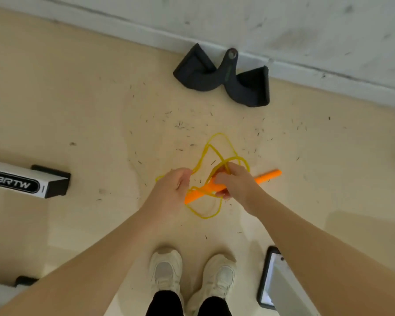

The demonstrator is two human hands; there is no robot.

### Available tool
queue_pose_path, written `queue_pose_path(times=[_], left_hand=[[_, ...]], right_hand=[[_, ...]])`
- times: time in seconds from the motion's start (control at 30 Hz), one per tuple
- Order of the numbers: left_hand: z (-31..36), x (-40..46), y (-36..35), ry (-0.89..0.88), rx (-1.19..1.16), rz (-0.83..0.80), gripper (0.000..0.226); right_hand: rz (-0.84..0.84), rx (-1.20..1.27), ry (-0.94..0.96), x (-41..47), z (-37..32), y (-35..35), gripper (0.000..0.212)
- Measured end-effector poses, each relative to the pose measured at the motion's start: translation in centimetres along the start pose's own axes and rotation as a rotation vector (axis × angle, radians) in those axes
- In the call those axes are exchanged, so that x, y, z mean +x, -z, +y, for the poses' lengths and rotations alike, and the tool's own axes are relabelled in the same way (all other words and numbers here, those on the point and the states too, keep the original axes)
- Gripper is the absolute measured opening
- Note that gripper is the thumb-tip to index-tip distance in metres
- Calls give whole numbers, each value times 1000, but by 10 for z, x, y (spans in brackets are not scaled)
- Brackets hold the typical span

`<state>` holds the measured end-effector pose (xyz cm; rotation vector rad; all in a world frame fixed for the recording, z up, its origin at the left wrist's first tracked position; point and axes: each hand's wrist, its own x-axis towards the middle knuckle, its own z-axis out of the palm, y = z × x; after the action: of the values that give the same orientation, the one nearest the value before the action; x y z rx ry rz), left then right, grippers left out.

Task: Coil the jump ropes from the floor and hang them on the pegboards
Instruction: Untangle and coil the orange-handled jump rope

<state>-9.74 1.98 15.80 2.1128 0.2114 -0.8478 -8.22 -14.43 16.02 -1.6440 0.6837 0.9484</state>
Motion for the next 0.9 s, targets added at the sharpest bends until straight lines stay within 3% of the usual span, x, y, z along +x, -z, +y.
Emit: queue_pose_path(times=[0.17, 0.23, 0.33, 0.43, 0.53, 0.6, 0.7, 0.77, 0.83, 0.9], left_hand=[[101, -39, 38, -62, -204, -132, 33], [144, -65, 54, -128, -163, -158, 36], [203, -107, 79, -324, 47, -19, 36], [242, -149, 110, -524, 281, 219, 31], [282, -201, 142, -660, 239, 352, 36], [316, -246, 157, -718, 94, 248, 32], [357, -308, 171, -740, -21, 9, 22], [373, -334, 184, -668, -52, -36, 24], [388, -348, 204, -580, -96, 150, 27], [403, -362, 224, -637, -103, 497, 16]], right_hand=[[-10, -192, 258, -104, -73, 31, 25], [43, -172, 310, -147, -100, 44, 27], [168, -142, 404, -209, -131, 55, 14], [322, -158, 485, -269, -161, 58, 20], [529, -225, 636, -323, -190, 65, 24], [610, -18, 665, -359, -214, 68, 31], [447, 507, 592, -416, -253, 73, 25], [278, 624, 631, -458, -274, 76, 14], [115, 618, 685, -493, -291, 79, 12], [13, 487, 733, -519, -301, 81, 14]])
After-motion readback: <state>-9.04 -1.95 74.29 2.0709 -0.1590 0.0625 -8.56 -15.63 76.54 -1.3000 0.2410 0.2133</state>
